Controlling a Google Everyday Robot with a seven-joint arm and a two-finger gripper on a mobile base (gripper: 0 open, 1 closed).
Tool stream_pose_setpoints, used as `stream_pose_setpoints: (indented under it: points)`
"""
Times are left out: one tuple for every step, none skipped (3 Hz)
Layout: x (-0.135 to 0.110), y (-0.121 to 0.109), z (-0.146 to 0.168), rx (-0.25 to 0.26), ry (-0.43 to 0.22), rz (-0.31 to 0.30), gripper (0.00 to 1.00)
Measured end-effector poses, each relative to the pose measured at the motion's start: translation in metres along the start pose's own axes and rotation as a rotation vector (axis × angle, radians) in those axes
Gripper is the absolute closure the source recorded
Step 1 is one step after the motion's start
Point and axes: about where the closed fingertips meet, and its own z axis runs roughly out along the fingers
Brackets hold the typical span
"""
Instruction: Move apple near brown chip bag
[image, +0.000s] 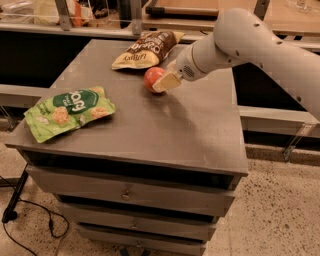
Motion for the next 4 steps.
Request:
stream_pose_setpoints:
  points:
    - [0.009, 0.005, -0.01, -0.018, 0.021, -0.02, 0.64]
    - [0.013, 0.012, -0.023, -0.031, 0.041, -0.05, 0.87]
    - [0.013, 0.016, -0.037, -0.011, 0.034, -0.048, 1.0]
    - [0.003, 0.017, -0.045, 0.009, 0.015, -0.052, 0.84]
